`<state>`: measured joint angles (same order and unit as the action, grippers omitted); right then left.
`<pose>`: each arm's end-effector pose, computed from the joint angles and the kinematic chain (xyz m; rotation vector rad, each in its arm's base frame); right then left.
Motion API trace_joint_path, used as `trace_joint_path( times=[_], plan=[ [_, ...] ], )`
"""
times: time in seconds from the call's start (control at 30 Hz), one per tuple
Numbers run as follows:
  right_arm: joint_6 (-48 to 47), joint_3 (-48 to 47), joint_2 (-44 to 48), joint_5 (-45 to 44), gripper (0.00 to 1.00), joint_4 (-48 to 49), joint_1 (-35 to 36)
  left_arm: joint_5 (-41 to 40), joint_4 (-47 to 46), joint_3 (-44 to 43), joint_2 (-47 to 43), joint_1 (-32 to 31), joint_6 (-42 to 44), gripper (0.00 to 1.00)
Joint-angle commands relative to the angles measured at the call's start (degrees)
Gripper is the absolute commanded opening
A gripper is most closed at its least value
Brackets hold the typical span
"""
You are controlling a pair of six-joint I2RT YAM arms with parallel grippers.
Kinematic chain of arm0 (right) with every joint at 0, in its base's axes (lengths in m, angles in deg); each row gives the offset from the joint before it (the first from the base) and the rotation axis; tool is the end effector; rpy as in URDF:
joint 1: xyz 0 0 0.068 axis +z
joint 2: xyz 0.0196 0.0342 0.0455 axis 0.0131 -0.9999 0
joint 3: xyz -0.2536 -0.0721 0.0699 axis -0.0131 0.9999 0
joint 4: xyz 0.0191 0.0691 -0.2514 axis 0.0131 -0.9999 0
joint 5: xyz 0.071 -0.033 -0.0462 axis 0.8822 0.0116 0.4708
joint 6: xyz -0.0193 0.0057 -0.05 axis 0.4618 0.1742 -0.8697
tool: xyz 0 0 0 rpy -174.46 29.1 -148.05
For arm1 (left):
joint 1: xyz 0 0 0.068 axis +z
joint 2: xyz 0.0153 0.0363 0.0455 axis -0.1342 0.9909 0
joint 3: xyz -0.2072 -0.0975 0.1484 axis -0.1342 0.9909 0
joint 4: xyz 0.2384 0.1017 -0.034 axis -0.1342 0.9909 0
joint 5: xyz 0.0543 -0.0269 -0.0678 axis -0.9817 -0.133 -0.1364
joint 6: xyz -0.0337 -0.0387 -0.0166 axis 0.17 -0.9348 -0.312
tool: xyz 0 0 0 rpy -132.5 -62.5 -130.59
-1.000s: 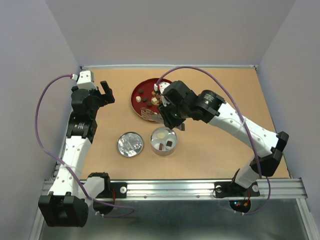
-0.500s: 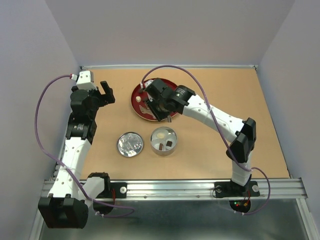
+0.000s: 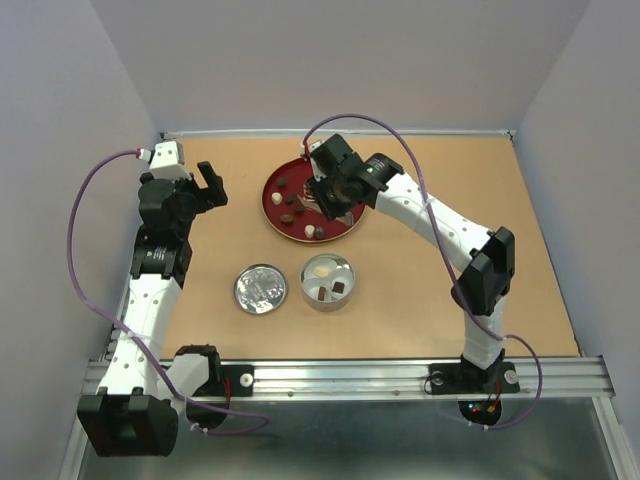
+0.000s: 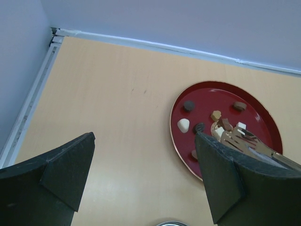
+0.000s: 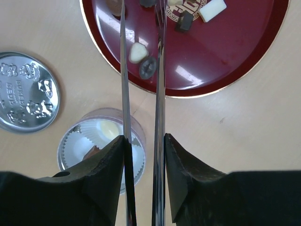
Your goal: Pack the chocolate
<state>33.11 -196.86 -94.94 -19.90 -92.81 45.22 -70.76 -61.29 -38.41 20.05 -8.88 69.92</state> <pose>0.2959 0.2971 0.3458 -0.7814 2.3527 0.1645 0.2231 -0.0052 0.3694 -0.0751 1.6144 -0.1271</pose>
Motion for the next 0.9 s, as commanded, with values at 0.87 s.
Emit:
trace_joint_path(
  times=[0.87],
  plan=[
    [-1.3, 1.2, 0.8, 0.3, 0.48, 4.1, -2.5, 1.6, -2.9, 0.4, -0.5, 0.7, -0.7, 0.99]
  ],
)
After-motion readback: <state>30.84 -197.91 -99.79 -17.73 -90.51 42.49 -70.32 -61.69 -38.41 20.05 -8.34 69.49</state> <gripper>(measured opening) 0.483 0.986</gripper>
